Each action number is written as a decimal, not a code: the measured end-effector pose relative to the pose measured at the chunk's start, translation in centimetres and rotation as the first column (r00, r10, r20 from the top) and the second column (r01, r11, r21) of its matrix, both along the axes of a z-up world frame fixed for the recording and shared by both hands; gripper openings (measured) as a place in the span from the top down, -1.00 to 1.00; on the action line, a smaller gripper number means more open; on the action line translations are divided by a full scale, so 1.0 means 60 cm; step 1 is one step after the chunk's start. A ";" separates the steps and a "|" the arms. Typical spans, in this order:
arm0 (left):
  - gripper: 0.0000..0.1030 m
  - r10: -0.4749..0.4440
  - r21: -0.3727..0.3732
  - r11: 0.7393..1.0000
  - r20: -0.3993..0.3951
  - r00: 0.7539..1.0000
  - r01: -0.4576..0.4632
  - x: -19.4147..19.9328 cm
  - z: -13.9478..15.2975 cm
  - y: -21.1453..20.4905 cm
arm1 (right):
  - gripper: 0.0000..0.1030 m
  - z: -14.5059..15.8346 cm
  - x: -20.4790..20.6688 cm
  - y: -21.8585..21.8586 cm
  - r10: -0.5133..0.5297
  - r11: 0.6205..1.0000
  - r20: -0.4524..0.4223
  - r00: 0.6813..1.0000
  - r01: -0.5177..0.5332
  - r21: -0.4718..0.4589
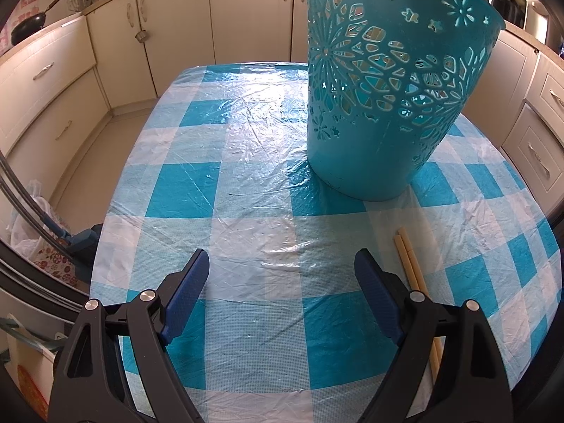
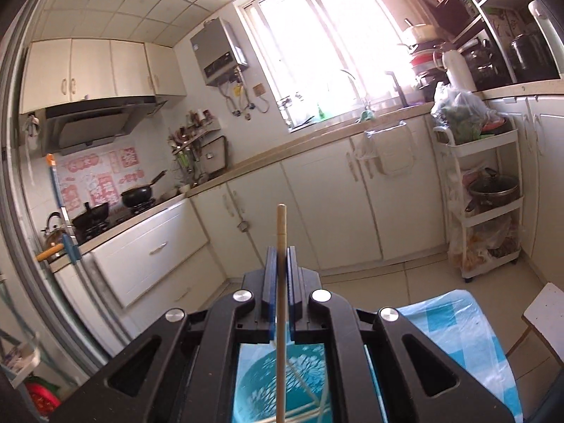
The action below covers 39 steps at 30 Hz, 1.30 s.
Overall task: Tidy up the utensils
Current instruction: 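Raise the chopstick with the right gripper over the basket and release, then lower the left gripper onto a wooden chopstick and close on it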
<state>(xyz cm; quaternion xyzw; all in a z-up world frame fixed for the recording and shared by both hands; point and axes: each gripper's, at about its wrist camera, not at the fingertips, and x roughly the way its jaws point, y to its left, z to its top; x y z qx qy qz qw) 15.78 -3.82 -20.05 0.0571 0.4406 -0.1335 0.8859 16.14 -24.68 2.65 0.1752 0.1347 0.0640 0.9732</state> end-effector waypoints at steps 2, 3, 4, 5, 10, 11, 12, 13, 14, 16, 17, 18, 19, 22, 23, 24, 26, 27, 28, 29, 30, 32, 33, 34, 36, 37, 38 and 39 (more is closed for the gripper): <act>-0.57 0.000 -0.003 1.000 -0.001 1.000 0.000 0.001 0.000 0.000 | 0.88 -0.012 0.013 -0.001 -0.024 1.000 -0.015 1.000 0.024 -0.013; -0.57 -0.001 -0.005 1.000 -0.002 1.000 0.001 0.001 0.000 0.001 | 0.88 -0.021 0.021 0.000 -0.034 0.999 -0.027 0.999 0.034 -0.026; -0.57 -0.001 -0.006 1.000 -0.002 1.000 0.001 0.002 0.000 0.001 | 0.88 -0.028 0.027 0.000 -0.040 0.999 -0.040 0.998 0.038 -0.037; -0.57 -0.001 -0.007 1.000 -0.003 1.000 0.001 0.002 0.000 0.001 | 0.88 -0.039 0.031 0.001 -0.045 0.998 -0.053 0.998 0.042 -0.049; -0.58 -0.002 -0.010 1.000 -0.003 1.000 0.002 0.004 0.001 0.001 | 0.87 -0.068 0.036 0.005 -0.037 0.996 -0.099 0.994 0.029 -0.084; -0.58 -0.002 -0.010 1.000 -0.003 1.000 0.002 0.004 0.001 0.001 | 0.87 -0.073 0.035 0.006 -0.034 0.996 -0.106 0.994 0.025 -0.087; -0.58 -0.001 -0.010 1.000 -0.003 1.000 0.001 0.004 0.001 0.001 | 0.87 -0.077 0.032 0.007 -0.031 0.996 -0.115 0.993 0.021 -0.088; -0.58 -0.001 -0.009 1.000 -0.003 1.000 0.001 0.004 0.001 0.001 | 0.87 -0.080 0.028 0.007 -0.027 0.996 -0.124 0.992 0.016 -0.090; -0.58 -0.001 -0.009 1.000 -0.003 1.000 0.001 0.004 0.001 0.001 | 0.87 -0.081 0.028 0.009 -0.021 0.996 -0.129 0.991 0.009 -0.092; -0.58 0.000 -0.010 1.000 -0.004 1.000 -0.001 0.004 0.001 0.001 | 0.87 -0.081 0.018 0.015 -0.010 0.995 -0.131 0.991 -0.004 -0.103; -0.59 0.001 -0.010 1.000 -0.004 1.000 -0.001 0.005 0.001 0.001 | 0.87 -0.081 0.012 0.017 -0.005 0.994 -0.131 0.991 -0.010 -0.110; -0.59 0.002 -0.010 1.000 -0.004 1.000 -0.002 0.005 0.000 0.001 | 0.86 -0.080 0.002 0.018 0.002 0.993 -0.129 0.992 -0.017 -0.115; -0.59 0.002 -0.010 1.000 -0.005 1.000 -0.002 0.005 0.000 0.002 | 0.84 -0.079 -0.008 0.019 0.009 0.993 -0.128 0.992 -0.024 -0.116; -0.59 0.002 -0.008 1.000 -0.004 1.000 -0.002 0.004 0.000 0.002 | 0.70 -0.079 -0.041 0.019 0.018 0.993 -0.125 0.992 -0.031 -0.111; -0.59 0.003 -0.008 1.000 -0.003 1.000 -0.003 0.004 0.000 0.001 | 0.68 -0.080 -0.059 0.018 0.021 0.994 -0.124 0.992 -0.034 -0.106; -0.59 0.003 -0.007 1.000 -0.002 1.000 -0.003 0.004 0.000 0.002 | 0.67 -0.082 -0.068 0.017 0.023 0.994 -0.128 0.992 -0.037 -0.102; -0.59 0.003 -0.007 1.000 -0.002 1.000 -0.003 0.003 0.000 0.001 | 0.67 -0.092 -0.094 0.017 0.025 0.994 -0.148 0.989 -0.040 -0.099; -0.59 0.003 -0.007 1.000 -0.001 1.000 -0.003 0.003 0.000 0.001 | 0.67 -0.101 -0.107 0.018 0.027 0.994 -0.168 0.985 -0.043 -0.096; -0.59 0.003 -0.006 1.000 -0.001 1.000 -0.003 0.003 0.000 0.002 | 0.67 -0.113 -0.118 0.021 0.034 0.994 -0.194 0.980 -0.053 -0.092; -0.59 0.003 -0.006 1.000 -0.001 1.000 -0.003 0.003 0.001 0.002 | 0.67 -0.133 -0.132 0.025 0.046 0.993 -0.236 0.971 -0.069 -0.092; -0.59 0.003 -0.005 1.000 0.000 1.000 -0.003 0.002 0.001 0.002 | 0.67 -0.148 -0.137 0.029 0.054 0.992 -0.270 0.961 -0.082 -0.096; -0.59 0.003 -0.004 1.000 0.001 1.000 -0.003 0.002 0.002 0.001 | 0.67 -0.194 -0.153 0.043 0.079 0.987 -0.360 0.929 -0.124 -0.102; -0.59 0.003 -0.003 1.000 0.002 1.000 -0.003 0.001 0.002 0.002 | 0.67 -0.212 -0.158 0.047 0.088 0.986 -0.392 0.916 -0.138 -0.099; -0.59 0.004 -0.003 1.000 0.002 1.000 -0.004 0.001 0.002 0.001 | 0.67 -0.229 -0.161 0.051 0.096 0.984 -0.424 0.901 -0.151 -0.097; -0.59 0.006 -0.004 1.000 0.004 1.000 -0.006 0.001 0.003 0.002 | 0.67 -0.261 -0.165 0.061 0.107 0.980 -0.482 0.869 -0.174 -0.095; -0.59 0.012 -0.005 1.000 0.009 1.000 -0.012 0.000 0.005 0.003 | 0.67 -0.273 -0.164 0.066 0.115 0.978 -0.506 0.855 -0.187 -0.094; -0.59 0.017 -0.008 1.000 0.013 1.000 -0.017 -0.001 0.006 0.004 | 0.67 -0.282 -0.162 0.073 0.118 0.975 -0.523 0.844 -0.199 -0.102; -0.59 0.021 -0.011 1.000 0.016 1.000 -0.021 -0.002 0.007 0.006 | 0.67 -0.289 -0.159 0.079 0.120 0.972 -0.536 0.836 -0.209 -0.109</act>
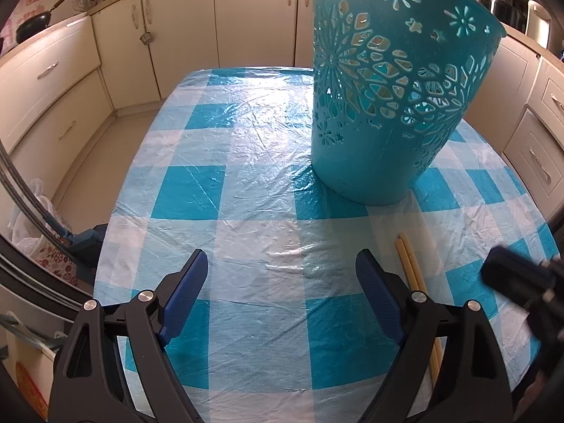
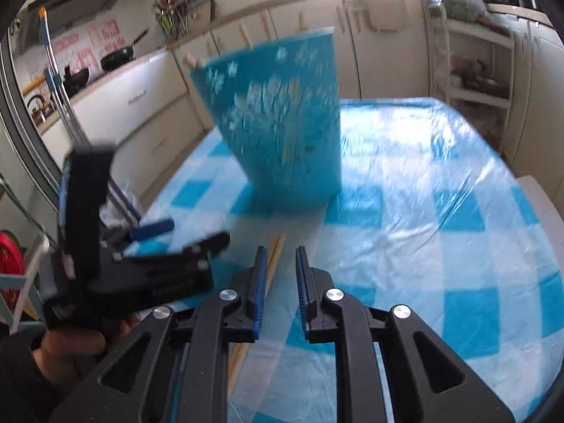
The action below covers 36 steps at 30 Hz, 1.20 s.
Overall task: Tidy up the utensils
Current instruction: 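Lower the left gripper onto a wooden chopstick and close on it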
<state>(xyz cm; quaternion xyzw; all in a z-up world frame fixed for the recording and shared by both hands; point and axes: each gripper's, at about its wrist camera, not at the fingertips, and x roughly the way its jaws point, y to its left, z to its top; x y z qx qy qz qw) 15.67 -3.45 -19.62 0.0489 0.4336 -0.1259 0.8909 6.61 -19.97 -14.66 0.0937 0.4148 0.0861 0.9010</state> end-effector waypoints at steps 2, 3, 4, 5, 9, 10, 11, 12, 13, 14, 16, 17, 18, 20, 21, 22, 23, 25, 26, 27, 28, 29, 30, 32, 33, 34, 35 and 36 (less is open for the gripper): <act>-0.59 0.005 -0.003 1.000 0.001 1.000 -0.005 -0.001 0.002 0.002 | 0.67 -0.010 0.005 0.009 0.015 1.000 -0.021 1.000 -0.015 -0.007; -0.60 0.006 -0.004 1.000 0.001 1.000 -0.006 -0.002 0.002 0.004 | 0.67 -0.015 0.008 0.013 0.018 1.000 -0.027 0.999 -0.019 -0.012; -0.60 0.007 -0.004 1.000 0.001 1.000 -0.007 -0.002 0.003 0.004 | 0.67 -0.018 0.008 0.015 0.022 1.000 -0.032 0.999 -0.023 -0.017; -0.60 0.007 -0.004 1.000 0.001 1.000 -0.007 -0.001 0.003 0.004 | 0.67 -0.023 0.012 0.019 0.027 0.999 -0.039 0.999 -0.028 -0.021; -0.60 0.006 -0.003 1.000 0.000 1.000 -0.006 0.000 0.003 0.004 | 0.67 -0.037 0.015 0.026 0.029 0.999 -0.059 0.998 -0.031 -0.035; -0.60 0.007 -0.003 1.000 0.000 1.000 -0.007 0.000 0.003 0.003 | 0.67 -0.041 0.017 0.030 0.029 0.999 -0.064 0.998 -0.032 -0.044; -0.60 0.007 -0.003 1.000 0.000 1.000 -0.007 0.000 0.002 0.003 | 0.67 -0.045 0.016 0.030 0.030 0.998 -0.067 0.997 -0.033 -0.047; -0.60 0.006 -0.003 1.000 -0.001 1.000 -0.006 0.001 0.002 0.003 | 0.67 -0.045 0.011 0.031 0.030 0.998 -0.067 0.997 -0.033 -0.047; -0.60 0.006 -0.003 1.000 -0.002 1.000 -0.006 0.002 0.001 0.002 | 0.67 -0.047 0.013 0.032 0.031 0.998 -0.072 0.997 -0.035 -0.053; -0.60 0.006 -0.003 1.000 -0.003 1.000 -0.006 0.002 0.000 0.002 | 0.68 -0.048 0.015 0.034 0.031 0.998 -0.072 0.997 -0.036 -0.059; -0.61 0.005 -0.002 1.000 -0.003 1.000 -0.005 0.002 0.000 0.003 | 0.69 -0.048 0.018 0.036 0.032 0.997 -0.072 0.997 -0.037 -0.072; -0.61 0.006 -0.002 1.000 -0.003 1.000 -0.006 0.002 0.000 0.002 | 0.70 -0.047 0.020 0.037 0.031 0.996 -0.073 0.997 -0.037 -0.079; -0.61 0.006 -0.002 1.000 -0.004 1.000 -0.006 0.002 0.000 0.003 | 0.74 -0.048 0.021 0.036 0.029 0.996 -0.075 0.997 -0.035 -0.081; -0.61 0.006 -0.003 1.000 -0.003 1.000 -0.006 0.002 0.000 0.002 | 0.82 -0.048 0.018 0.035 0.029 0.995 -0.077 0.997 -0.036 -0.088; -0.62 0.007 -0.004 1.000 -0.005 1.000 -0.007 0.002 0.000 0.003 | 0.82 -0.047 0.015 0.033 0.031 0.995 -0.079 0.996 -0.038 -0.094; -0.62 0.007 -0.004 1.000 -0.006 1.000 -0.007 0.003 -0.002 0.001 | 0.83 -0.047 0.013 0.028 0.030 0.994 -0.081 0.996 -0.038 -0.101; -0.62 0.006 -0.004 1.000 -0.007 1.000 -0.006 0.004 -0.003 0.000 | 0.84 -0.046 0.007 0.022 0.026 0.994 -0.083 0.996 -0.035 -0.107; -0.62 0.005 -0.003 1.000 -0.009 1.000 -0.005 0.005 -0.005 -0.001 | 0.86 -0.046 -0.004 0.007 0.013 0.994 -0.085 0.996 -0.022 -0.109; -0.62 0.003 -0.002 1.000 -0.010 1.000 -0.003 0.005 -0.006 -0.001 | 0.86 -0.045 -0.012 -0.003 0.006 0.994 -0.084 0.996 -0.015 -0.109; -0.62 0.002 -0.001 1.000 -0.011 1.000 -0.002 0.006 -0.007 -0.002 | 0.87 -0.046 -0.016 -0.009 0.001 0.994 -0.087 0.996 -0.011 -0.113; -0.62 0.001 0.000 1.000 -0.012 1.000 -0.001 0.006 -0.008 -0.003 | 0.87 -0.045 -0.023 -0.018 -0.007 0.994 -0.088 0.996 -0.003 -0.112; -0.62 -0.002 0.002 1.000 -0.014 1.000 0.002 0.007 -0.009 -0.004 | 0.87 -0.045 -0.028 -0.026 -0.014 0.994 -0.090 0.996 0.004 -0.108; -0.62 -0.005 0.003 1.000 -0.015 1.000 0.005 0.007 -0.009 -0.005 | 0.87 -0.045 -0.029 -0.031 -0.018 0.994 -0.091 0.996 0.008 -0.106; -0.62 -0.005 0.006 1.000 -0.021 1.000 0.006 0.007 -0.008 -0.007 | 0.86 -0.045 -0.027 -0.043 -0.033 0.995 -0.091 0.995 0.024 -0.098; -0.62 -0.001 0.010 1.000 -0.028 1.000 0.001 0.006 -0.008 -0.010 | 0.86 -0.045 -0.025 -0.046 -0.041 0.995 -0.091 0.995 0.032 -0.092; -0.62 -0.008 0.000 1.000 -0.040 0.999 0.008 0.004 -0.007 -0.013 | 0.86 -0.046 -0.022 -0.049 -0.047 0.996 -0.091 0.995 0.040 -0.080; -0.62 -0.019 -0.026 1.000 -0.058 0.998 0.018 0.000 -0.005 -0.017 | 0.86 -0.047 -0.019 -0.052 -0.053 0.997 -0.090 0.994 0.047 -0.066; -0.62 -0.035 -0.055 0.998 -0.074 0.997 0.031 -0.007 -0.004 -0.024 | 0.86 -0.047 -0.017 -0.052 -0.053 0.997 -0.089 0.995 0.048 -0.060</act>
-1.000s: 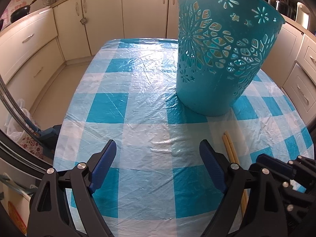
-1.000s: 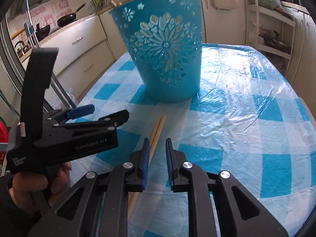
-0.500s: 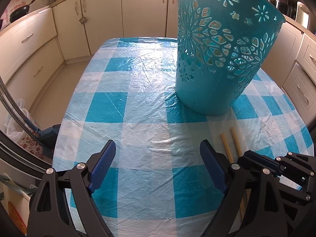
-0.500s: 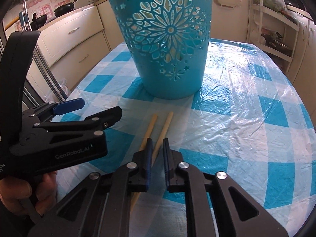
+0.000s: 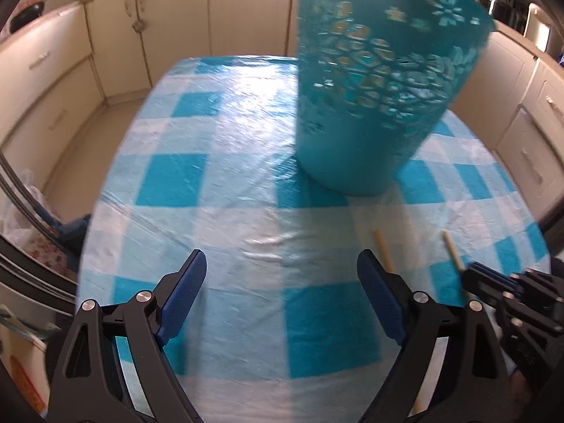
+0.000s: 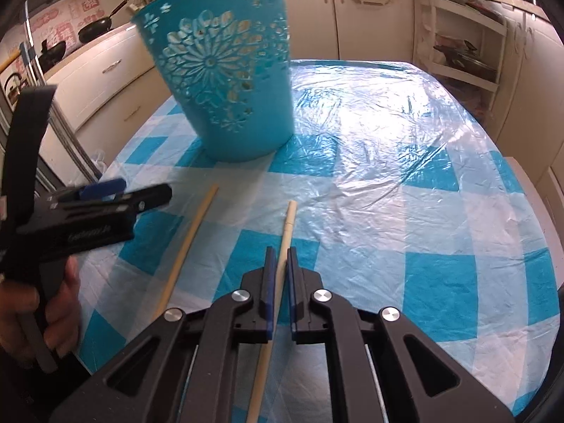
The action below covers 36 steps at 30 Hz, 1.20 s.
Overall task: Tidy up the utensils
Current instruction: 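Lower the left gripper onto a wooden chopstick and close on it, then lift the chopstick with the left gripper over the basket and open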
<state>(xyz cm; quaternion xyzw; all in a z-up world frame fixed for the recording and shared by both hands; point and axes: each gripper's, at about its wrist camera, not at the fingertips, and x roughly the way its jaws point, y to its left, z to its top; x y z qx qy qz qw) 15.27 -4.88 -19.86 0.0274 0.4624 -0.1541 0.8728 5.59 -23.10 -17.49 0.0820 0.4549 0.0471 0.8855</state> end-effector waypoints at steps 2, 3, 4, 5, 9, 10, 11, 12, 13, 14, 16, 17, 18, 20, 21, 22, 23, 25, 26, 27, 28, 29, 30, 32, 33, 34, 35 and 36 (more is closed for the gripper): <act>-0.62 -0.028 -0.006 1.000 -0.012 1.000 0.028 -0.009 0.002 -0.017 | 0.86 -0.002 0.004 0.002 0.004 1.000 0.006 1.000 -0.004 0.005; -0.62 -0.039 0.003 0.999 -0.011 0.999 0.039 -0.012 0.003 -0.025 | 0.86 -0.001 0.005 0.002 0.005 1.000 0.008 1.000 -0.005 0.007; -0.62 -0.054 0.019 0.998 -0.010 0.999 0.054 -0.015 0.004 -0.036 | 0.86 -0.001 0.005 0.001 0.005 1.000 0.010 1.000 -0.005 0.010; -0.62 -0.065 0.033 0.997 -0.012 0.998 0.065 -0.018 0.004 -0.046 | 0.86 -0.002 0.005 -0.001 0.004 1.000 0.013 1.000 -0.004 0.017; -0.54 -0.081 0.042 0.996 -0.037 0.996 0.082 -0.023 -0.002 -0.067 | 0.86 -0.003 0.002 -0.011 -0.005 0.999 0.024 1.000 0.004 0.034; -0.47 -0.086 0.048 0.995 -0.039 0.996 0.088 -0.026 -0.004 -0.071 | 0.86 -0.003 0.001 -0.015 -0.008 0.999 0.026 1.000 0.007 0.040; -0.38 -0.089 0.057 0.994 -0.037 0.995 0.091 -0.027 -0.006 -0.074 | 0.86 -0.004 0.000 -0.016 -0.008 0.999 0.029 1.000 0.007 0.046; -0.23 -0.094 0.071 0.993 -0.027 0.995 0.096 -0.030 -0.006 -0.078 | 0.86 -0.004 0.000 -0.017 -0.008 0.999 0.030 1.000 0.006 0.048; -0.11 -0.104 0.082 0.991 -0.016 0.994 0.105 -0.033 -0.006 -0.080 | 0.86 -0.004 0.000 -0.017 -0.007 0.999 0.032 0.999 0.005 0.048; 0.16 -0.113 0.087 0.990 -0.006 0.994 0.113 -0.034 -0.006 -0.082 | 0.86 -0.003 0.000 -0.016 -0.005 0.999 0.034 0.999 0.004 0.045; 0.52 -0.125 0.073 0.989 -0.008 0.992 0.125 -0.033 -0.004 -0.083 | 0.86 -0.003 0.000 -0.017 -0.002 0.999 0.036 0.999 0.001 0.040; 0.74 -0.129 0.062 0.990 -0.013 0.992 0.129 -0.031 -0.003 -0.081 | 0.86 -0.003 0.000 -0.016 -0.001 0.999 0.036 0.999 -0.001 0.040; 0.83 -0.133 0.051 0.990 -0.018 0.991 0.133 -0.028 -0.002 -0.080 | 0.86 -0.003 0.001 -0.017 0.000 0.999 0.036 0.999 -0.001 0.040; 0.89 -0.146 0.017 0.989 -0.027 0.989 0.146 -0.025 -0.002 -0.071 | 0.86 -0.003 0.003 -0.017 0.003 0.999 0.031 1.000 -0.004 0.039; 0.90 -0.146 0.011 0.989 -0.030 0.989 0.146 -0.023 -0.002 -0.065 | 0.86 -0.003 0.004 -0.017 0.004 0.999 0.029 1.000 -0.005 0.037; 0.90 -0.142 0.010 0.990 -0.031 0.989 0.143 -0.021 -0.002 -0.060 | 0.86 -0.002 0.006 -0.017 0.006 0.999 0.026 1.000 -0.006 0.036; 0.91 -0.137 0.005 0.990 -0.037 0.990 0.138 -0.018 -0.001 -0.053 | 0.86 -0.002 0.010 -0.016 0.009 0.999 0.022 1.000 -0.010 0.035; 0.90 -0.134 -0.001 0.991 -0.053 0.990 0.134 -0.015 0.001 -0.043 | 0.86 -0.002 0.015 -0.014 0.014 0.999 0.016 1.000 -0.014 0.030; 0.90 -0.133 0.007 0.991 -0.060 0.989 0.134 -0.012 0.001 -0.043 | 0.86 -0.001 0.018 -0.014 0.016 1.000 0.014 1.000 -0.017 0.026; 0.89 -0.127 0.020 0.992 -0.063 0.990 0.128 -0.010 0.001 -0.043 | 0.86 -0.001 0.022 -0.013 0.019 1.000 0.010 1.000 -0.019 0.023; 0.89 -0.125 0.031 0.991 -0.068 0.990 0.127 -0.008 0.002 -0.044 | 0.86 -0.002 0.025 -0.011 0.022 1.000 0.009 1.000 -0.022 0.021; 0.88 -0.122 0.046 0.991 -0.070 0.990 0.125 -0.005 0.002 -0.047 | 0.86 -0.002 0.027 -0.010 0.026 0.999 0.008 1.000 -0.027 0.018; 0.88 -0.119 0.060 0.991 -0.068 0.991 0.123 -0.004 0.002 -0.049 | 0.86 -0.003 0.028 -0.010 0.030 0.999 0.010 1.000 -0.030 0.017; 0.88 -0.125 0.102 0.986 -0.052 0.991 0.130 -0.002 0.002 -0.064 | 0.86 -0.004 0.028 -0.011 0.031 0.999 0.015 0.999 -0.031 0.024; 0.89 -0.129 0.113 0.985 -0.046 0.991 0.133 -0.002 0.001 -0.067 | 0.86 -0.005 0.027 -0.012 0.030 0.999 0.017 0.999 -0.031 0.029; 0.89 -0.135 0.126 0.982 -0.038 0.990 0.139 -0.003 0.002 -0.070 | 0.86 -0.005 0.027 -0.013 0.030 0.999 0.019 0.999 -0.031 0.034; 0.90 -0.141 0.130 0.981 -0.035 0.989 0.144 -0.003 0.002 -0.073 | 0.86 -0.006 0.026 -0.015 0.030 0.999 0.020 0.999 -0.031 0.041; 0.90 -0.143 0.128 0.981 -0.035 0.989 0.146 -0.003 0.002 -0.072 | 0.86 -0.006 0.026 -0.016 0.030 0.999 0.020 0.999 -0.031 0.043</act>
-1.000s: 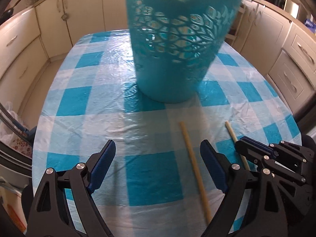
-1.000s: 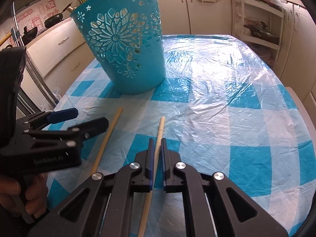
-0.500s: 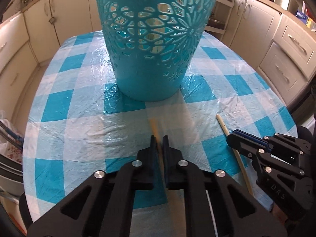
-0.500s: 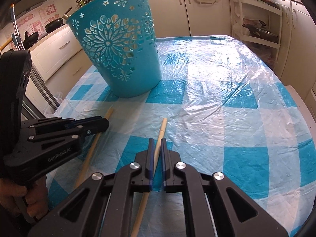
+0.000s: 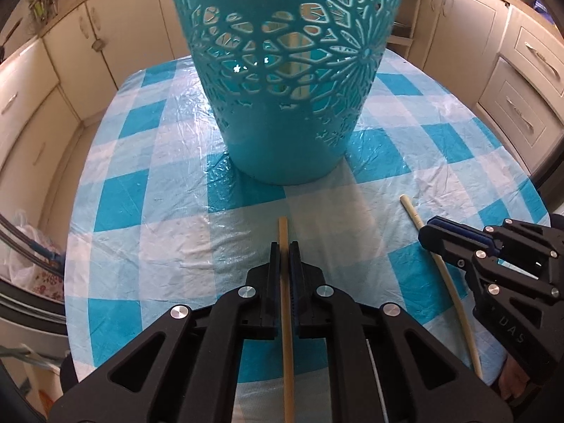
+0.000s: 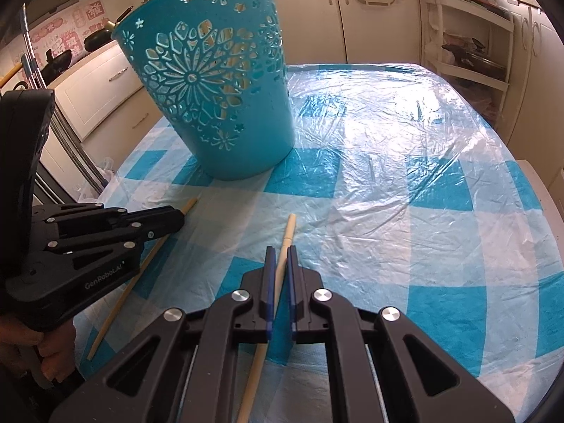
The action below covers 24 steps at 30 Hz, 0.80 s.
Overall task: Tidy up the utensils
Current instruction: 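Lift the chopstick with the left gripper over the basket and open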
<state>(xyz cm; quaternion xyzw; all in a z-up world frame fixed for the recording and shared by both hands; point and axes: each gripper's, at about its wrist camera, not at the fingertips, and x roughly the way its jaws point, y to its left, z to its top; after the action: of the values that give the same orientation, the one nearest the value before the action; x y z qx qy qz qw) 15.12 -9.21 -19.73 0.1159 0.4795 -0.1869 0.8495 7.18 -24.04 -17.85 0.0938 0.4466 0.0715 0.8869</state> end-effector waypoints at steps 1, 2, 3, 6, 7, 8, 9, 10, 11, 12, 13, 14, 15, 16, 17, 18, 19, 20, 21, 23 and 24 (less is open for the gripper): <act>0.90 -0.002 -0.007 1.000 -0.004 1.000 0.002 0.000 0.001 0.002 | 0.86 0.000 0.000 0.000 -0.002 1.000 0.002 1.000 0.002 -0.001; 0.90 -0.002 -0.012 1.000 -0.006 1.000 0.002 -0.001 0.002 0.005 | 0.86 0.000 -0.001 0.000 -0.003 1.000 0.003 1.000 0.003 -0.003; 0.91 -0.002 -0.018 1.000 -0.006 1.000 0.002 -0.003 0.004 0.008 | 0.86 0.000 -0.001 0.000 -0.003 1.000 0.004 1.000 0.003 -0.004; 0.90 -0.004 -0.041 0.999 0.007 1.000 0.004 -0.013 0.014 0.016 | 0.86 -0.001 -0.001 -0.002 -0.005 1.000 0.005 1.000 0.005 0.004; 0.90 -0.007 -0.058 0.998 0.016 1.000 0.008 -0.018 0.021 0.020 | 0.86 -0.001 -0.001 -0.004 -0.007 1.000 0.004 1.000 0.007 0.014; 0.90 -0.009 -0.072 0.997 0.029 1.000 0.011 -0.024 0.029 0.024 | 0.86 -0.002 0.000 -0.007 -0.008 1.000 0.003 1.000 0.008 0.024; 0.90 -0.012 -0.089 0.996 0.041 0.999 0.016 -0.029 0.036 0.027 | 0.86 -0.002 0.000 -0.009 -0.008 1.000 0.003 1.000 0.008 0.030; 0.90 -0.014 -0.101 0.995 0.047 0.999 0.018 -0.033 0.041 0.029 | 0.86 -0.002 0.000 -0.010 -0.009 0.999 0.002 1.000 0.009 0.035; 0.90 -0.015 -0.117 0.993 0.056 0.998 0.021 -0.037 0.048 0.031 | 0.86 -0.001 0.000 -0.011 -0.009 0.999 0.002 1.000 0.008 0.036; 0.90 -0.016 -0.138 0.990 0.070 0.997 0.025 -0.042 0.059 0.036 | 0.86 -0.001 0.000 -0.011 -0.008 0.999 0.003 1.000 0.008 0.033; 0.90 -0.017 -0.150 0.988 0.077 0.997 0.028 -0.046 0.065 0.040 | 0.86 0.000 0.000 -0.011 -0.007 1.000 0.004 1.000 0.007 0.029; 0.90 -0.017 -0.162 0.986 0.086 0.996 0.031 -0.049 0.072 0.043 | 0.86 0.000 0.000 -0.009 -0.007 1.000 0.005 1.000 0.007 0.021; 0.90 -0.015 -0.178 0.983 0.097 0.995 0.032 -0.053 0.082 0.048 | 0.86 0.000 0.000 -0.009 -0.006 1.000 0.006 1.000 0.006 0.016; 0.90 -0.014 -0.186 0.982 0.102 0.995 0.033 -0.056 0.087 0.051 | 0.86 0.000 0.000 -0.008 -0.006 1.000 0.006 1.000 0.006 0.011; 0.90 -0.013 -0.200 0.979 0.111 0.994 0.036 -0.059 0.096 0.056 | 0.86 0.000 0.000 -0.007 -0.006 1.000 0.007 1.000 0.006 0.007; 0.90 -0.012 -0.209 0.977 0.117 0.993 0.036 -0.060 0.101 0.055 | 0.86 0.000 0.000 -0.006 -0.007 1.000 0.007 1.000 0.007 0.005; 0.90 -0.011 -0.214 0.976 0.122 0.992 0.037 -0.062 0.105 0.057 | 0.86 0.000 -0.001 -0.004 -0.007 1.000 0.008 1.000 0.007 0.003; 0.90 -0.011 -0.222 0.974 0.129 0.992 0.039 -0.064 0.111 0.058 | 0.86 0.000 -0.001 -0.004 -0.008 1.000 0.008 1.000 0.008 0.003; 0.90 -0.010 -0.228 0.973 0.135 0.991 0.041 -0.066 0.116 0.059 | 0.86 0.000 -0.001 -0.003 -0.008 1.000 0.008 1.000 0.008 0.003; 0.90 -0.010 -0.237 0.971 0.144 0.990 0.044 -0.068 0.123 0.059 | 0.86 0.000 -0.002 -0.004 -0.009 1.000 0.008 1.000 0.009 0.007; 0.90 -0.009 -0.240 0.970 0.146 0.989 0.045 -0.069 0.125 0.059 | 0.86 0.000 -0.002 -0.004 -0.010 1.000 0.008 1.000 0.010 0.011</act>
<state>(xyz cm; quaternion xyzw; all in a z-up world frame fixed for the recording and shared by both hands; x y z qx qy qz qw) 10.97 -5.69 -12.23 0.0306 0.3891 -0.2470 0.8870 7.06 -24.30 -17.86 0.1007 0.4422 0.0699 0.8885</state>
